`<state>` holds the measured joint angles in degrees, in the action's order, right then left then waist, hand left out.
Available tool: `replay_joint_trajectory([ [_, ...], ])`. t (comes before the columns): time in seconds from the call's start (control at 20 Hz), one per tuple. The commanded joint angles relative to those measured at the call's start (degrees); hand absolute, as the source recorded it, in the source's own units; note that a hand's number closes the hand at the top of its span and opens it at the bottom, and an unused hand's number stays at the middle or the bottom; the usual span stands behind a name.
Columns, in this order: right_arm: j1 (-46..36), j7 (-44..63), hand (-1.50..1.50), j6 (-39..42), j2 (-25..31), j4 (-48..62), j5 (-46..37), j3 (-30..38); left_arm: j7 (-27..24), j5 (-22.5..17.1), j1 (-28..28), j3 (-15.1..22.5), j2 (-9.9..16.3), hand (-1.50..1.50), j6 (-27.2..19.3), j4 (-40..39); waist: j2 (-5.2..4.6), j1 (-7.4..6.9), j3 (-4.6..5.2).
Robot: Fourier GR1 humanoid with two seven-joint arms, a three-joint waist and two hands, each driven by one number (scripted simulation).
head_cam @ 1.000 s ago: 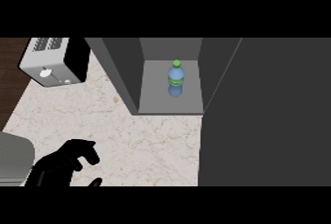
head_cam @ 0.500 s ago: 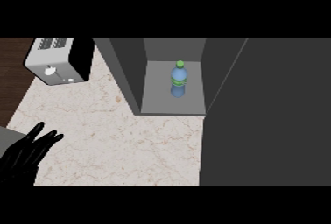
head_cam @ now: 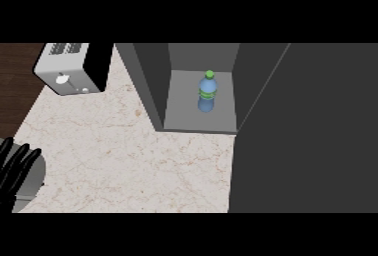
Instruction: Pick up the bottled water, place it into the cabinet and close the cabinet
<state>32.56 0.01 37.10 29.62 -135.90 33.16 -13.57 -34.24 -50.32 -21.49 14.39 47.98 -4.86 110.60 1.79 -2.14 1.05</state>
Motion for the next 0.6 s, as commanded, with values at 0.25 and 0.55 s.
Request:
replay_joint_trajectory([
  [0.25,-10.2,11.1,1.5,-8.0,0.5,-12.6,-9.5,-7.8,-0.1,-4.1,-3.6,-5.1,3.2,-1.5,4.6,-0.9,0.12,-0.08,0.26],
  [0.55,-18.1,16.3,1.5,-14.9,-4.2,-8.1,-10.4,-16.0,-0.7,-4.9,-6.9,-7.4,5.5,-1.5,8.4,-1.8,0.13,-1.6,0.32],
])
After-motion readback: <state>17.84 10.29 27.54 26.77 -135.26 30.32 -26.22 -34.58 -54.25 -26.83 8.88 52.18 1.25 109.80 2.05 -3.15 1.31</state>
